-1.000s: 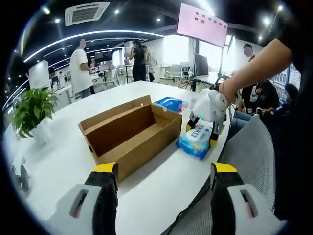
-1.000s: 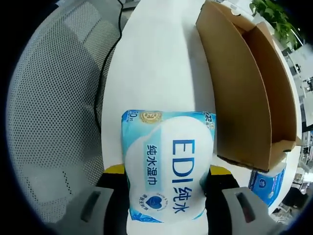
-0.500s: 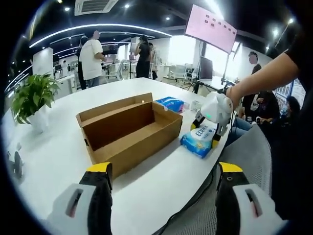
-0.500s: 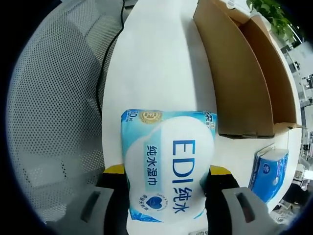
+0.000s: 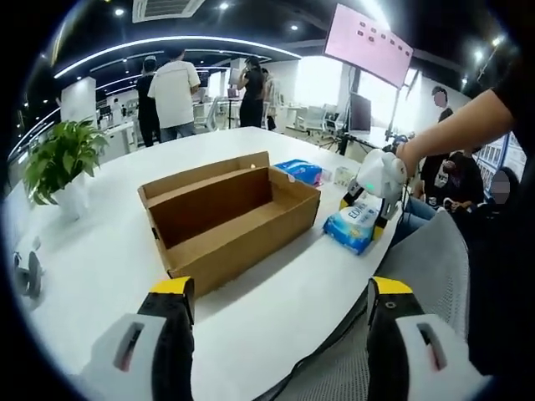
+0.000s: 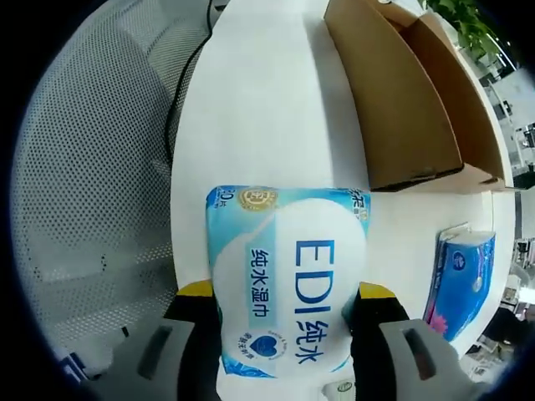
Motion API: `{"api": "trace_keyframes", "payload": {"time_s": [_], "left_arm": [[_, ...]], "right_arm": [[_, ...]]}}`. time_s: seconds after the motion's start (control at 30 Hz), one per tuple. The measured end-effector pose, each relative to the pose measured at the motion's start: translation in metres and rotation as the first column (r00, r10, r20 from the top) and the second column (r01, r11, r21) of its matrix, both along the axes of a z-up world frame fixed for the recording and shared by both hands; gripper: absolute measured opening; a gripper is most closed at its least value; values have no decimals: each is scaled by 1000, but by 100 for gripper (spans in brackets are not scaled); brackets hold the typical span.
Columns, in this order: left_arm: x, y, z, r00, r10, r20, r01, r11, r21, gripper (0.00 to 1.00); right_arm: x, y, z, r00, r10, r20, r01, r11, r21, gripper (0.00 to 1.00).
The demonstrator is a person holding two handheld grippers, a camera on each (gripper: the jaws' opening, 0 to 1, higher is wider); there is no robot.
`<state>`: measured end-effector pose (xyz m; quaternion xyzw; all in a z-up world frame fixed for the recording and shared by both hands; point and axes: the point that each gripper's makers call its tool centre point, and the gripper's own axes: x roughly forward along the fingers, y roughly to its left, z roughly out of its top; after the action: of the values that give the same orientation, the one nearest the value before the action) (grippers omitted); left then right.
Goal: Operate the shoe box by opening the lid, removing the specified soft item, and placing it in the target area until the item is outside and the box remains undamaged.
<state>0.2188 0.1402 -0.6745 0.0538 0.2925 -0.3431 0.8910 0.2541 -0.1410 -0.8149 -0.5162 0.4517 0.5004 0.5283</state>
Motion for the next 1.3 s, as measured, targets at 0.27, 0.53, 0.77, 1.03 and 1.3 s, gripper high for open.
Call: {"api": "trace_keyframes", "payload": {"time_s": [0.27, 0.53, 0.77, 1.03, 1.3], "left_arm": [[0, 3, -2, 1000, 4, -12, -4, 1000, 4, 86], [1, 2, -3, 1000, -2, -12, 2, 1000, 1, 87], [0, 5, -9, 1000, -10, -13, 11, 1000, 22, 83], [8, 6, -12, 1000, -10, -20, 11, 999, 47, 87], [15, 8, -16, 999, -6, -40, 9, 998, 64, 86]], "right_arm": [[3, -18, 1, 1000, 11, -2, -11, 1000, -6, 59], [9, -33, 1, 1000, -7, -2, 7, 1000, -7, 59], [11, -36, 1, 1000, -1, -8, 1, 1000, 1, 59], [16, -39, 0, 1000, 24, -8, -24, 1000, 8, 59], [28, -41, 0, 1000, 30, -8, -30, 999, 14, 59]]}}
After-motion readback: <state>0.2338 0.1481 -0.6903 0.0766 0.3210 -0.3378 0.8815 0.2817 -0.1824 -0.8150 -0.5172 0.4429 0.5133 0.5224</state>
